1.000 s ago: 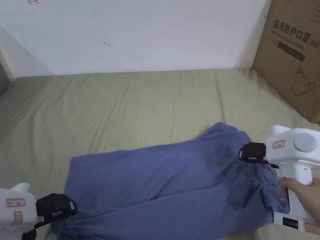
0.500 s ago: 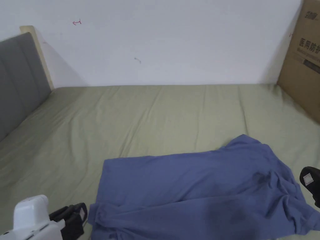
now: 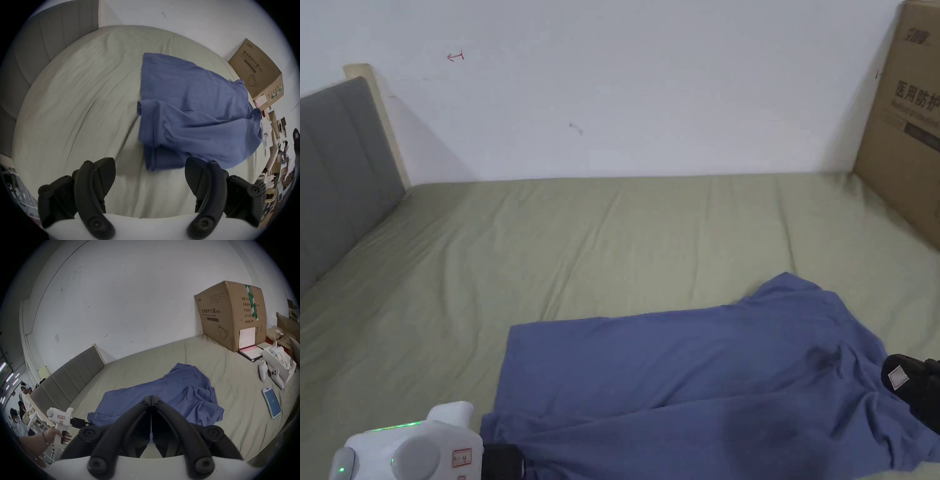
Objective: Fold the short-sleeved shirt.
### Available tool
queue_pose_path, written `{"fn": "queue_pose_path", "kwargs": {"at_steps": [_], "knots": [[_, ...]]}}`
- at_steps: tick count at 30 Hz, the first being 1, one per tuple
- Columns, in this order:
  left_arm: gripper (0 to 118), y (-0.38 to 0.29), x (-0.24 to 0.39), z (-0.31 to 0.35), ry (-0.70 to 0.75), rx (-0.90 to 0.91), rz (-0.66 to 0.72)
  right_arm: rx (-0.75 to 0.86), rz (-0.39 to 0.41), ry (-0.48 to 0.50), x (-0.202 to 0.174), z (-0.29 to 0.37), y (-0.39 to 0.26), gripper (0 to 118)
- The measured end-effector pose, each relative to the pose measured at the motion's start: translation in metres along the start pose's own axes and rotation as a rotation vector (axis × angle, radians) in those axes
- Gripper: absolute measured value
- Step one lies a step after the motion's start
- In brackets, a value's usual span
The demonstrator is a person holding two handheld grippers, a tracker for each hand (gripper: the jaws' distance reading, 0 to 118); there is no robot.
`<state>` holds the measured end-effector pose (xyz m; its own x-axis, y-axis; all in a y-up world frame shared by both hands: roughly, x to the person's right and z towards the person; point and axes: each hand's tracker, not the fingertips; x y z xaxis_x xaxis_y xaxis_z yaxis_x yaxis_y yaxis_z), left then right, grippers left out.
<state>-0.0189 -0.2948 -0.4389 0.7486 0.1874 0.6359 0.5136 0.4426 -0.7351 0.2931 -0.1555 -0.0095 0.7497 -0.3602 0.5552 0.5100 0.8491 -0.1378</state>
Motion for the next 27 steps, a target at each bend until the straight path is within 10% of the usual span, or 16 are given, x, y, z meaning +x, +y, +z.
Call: {"fn": "queue_pose_path", "kwargs": {"at_steps": [8, 10, 12, 18, 19, 21, 27], "knots": [[104, -0.001, 0.005, -0.029, -0.002, 0.007, 0.055, 0.033, 0.067, -0.178, 0.014, -0.006, -0.003, 0], [73, -0.004, 0.019, -0.015, 0.095, 0.03, -0.073, -0.037, -0.035, -0.116, 0.036, -0.017, 0.001, 0], [6, -0.005, 0.029, 0.007, 0.102, 0.117, -0.177, -0.15, -0.085, -0.131, 0.058, -0.033, 0.002, 0], [6, 0.003, 0.018, 0.032, 0.011, 0.116, -0.01, -0.326, -0.08, -0.226, 0.112, -0.084, 0.017, 2], [6, 0.009, 0.009, 0.035, -0.051, 0.13, 0.036, -0.409, -0.12, -0.25, 0.124, -0.099, 0.019, 14], [6, 0.011, 0.009, 0.039, -0.024, 0.134, 0.025, -0.482, -0.192, -0.261, 0.144, -0.119, 0.014, 92], [6, 0.013, 0.02, 0.04, 0.01, 0.12, -0.041, -0.65, -0.207, -0.371, 0.191, -0.173, -0.013, 102]]}}
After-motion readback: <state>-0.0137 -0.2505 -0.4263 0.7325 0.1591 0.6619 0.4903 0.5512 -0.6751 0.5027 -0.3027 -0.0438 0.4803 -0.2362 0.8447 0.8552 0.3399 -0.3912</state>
